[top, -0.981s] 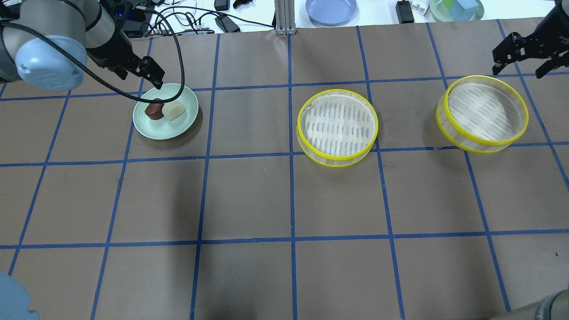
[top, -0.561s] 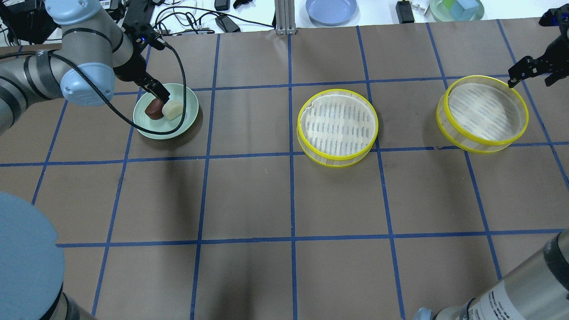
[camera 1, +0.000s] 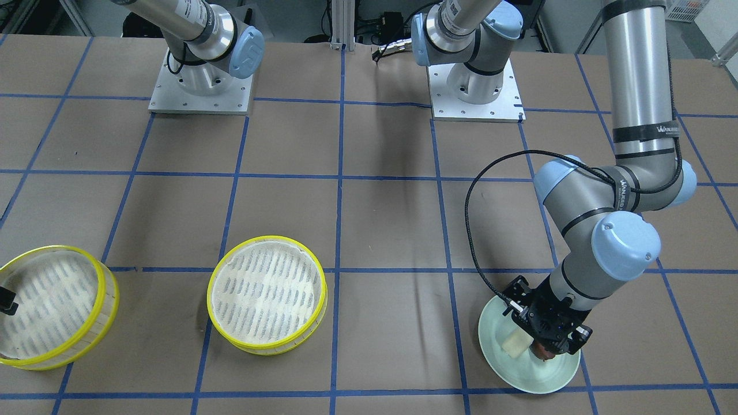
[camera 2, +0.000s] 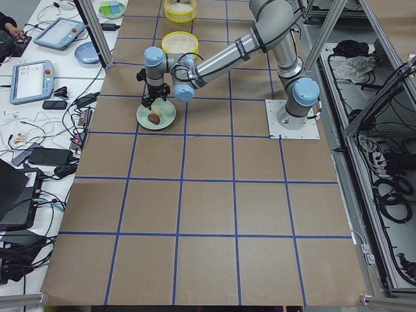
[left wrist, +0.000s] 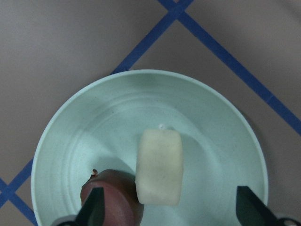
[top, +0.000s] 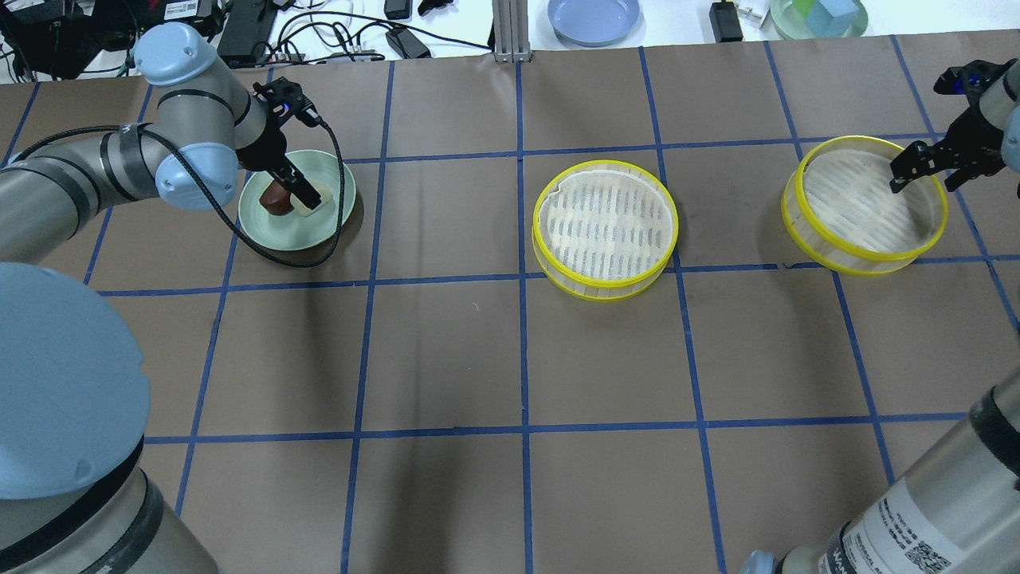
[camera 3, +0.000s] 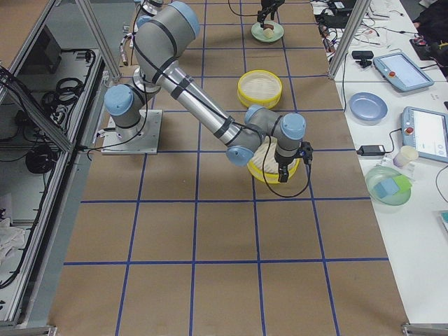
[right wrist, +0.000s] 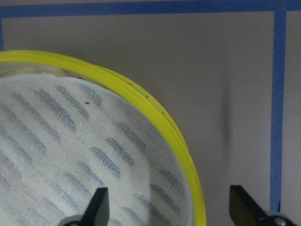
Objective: Stack buns with steamer
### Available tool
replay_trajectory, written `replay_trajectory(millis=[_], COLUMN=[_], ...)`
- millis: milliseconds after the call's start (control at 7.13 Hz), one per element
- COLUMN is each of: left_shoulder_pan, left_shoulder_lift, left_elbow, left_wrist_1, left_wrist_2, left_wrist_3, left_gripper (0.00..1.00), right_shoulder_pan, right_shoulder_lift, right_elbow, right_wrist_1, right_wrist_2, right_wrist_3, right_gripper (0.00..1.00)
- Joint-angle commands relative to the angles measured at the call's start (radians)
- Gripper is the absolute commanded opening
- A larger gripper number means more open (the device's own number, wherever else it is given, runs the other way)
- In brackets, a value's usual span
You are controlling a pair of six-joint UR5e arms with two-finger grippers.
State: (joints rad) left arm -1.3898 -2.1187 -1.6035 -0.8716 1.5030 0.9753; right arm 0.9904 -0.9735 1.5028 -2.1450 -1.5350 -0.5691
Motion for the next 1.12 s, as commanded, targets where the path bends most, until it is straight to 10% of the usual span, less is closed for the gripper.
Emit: replay_trajectory(millis=[0, 140, 421, 981], left_shoulder_pan=[0.000, 0.000, 0.000, -0.032], left_shoulder_lift=[-0.032, -0.041, -0.053, -0.003], left_elbow=[0.007, 0.008, 0.010, 0.058], left_wrist_1=[0.038, 0.039, 0.039, 0.057], left_wrist_2=[-0.017, -0.014, -0.009, -0.033], left_wrist_3=[0.003, 0.005, 0.008, -0.225], left_gripper=[0.87, 0.87, 0.00, 0.00], right_shoulder_pan=[-0.019, -0.019, -0.019, -0.019], right_shoulder_lift=[0.000, 0.001, 0.006, -0.010], right_elbow=[0.001, 0.001, 0.008, 0.008], right_wrist_1=[0.007, 0.007, 0.008, 0.005], right_wrist_2=[-0.010, -0.010, -0.010, -0.005], right_wrist_3=[-0.052, -0.067, -0.066, -0.066], right_gripper=[0.51, 0.41, 0.26, 0.00])
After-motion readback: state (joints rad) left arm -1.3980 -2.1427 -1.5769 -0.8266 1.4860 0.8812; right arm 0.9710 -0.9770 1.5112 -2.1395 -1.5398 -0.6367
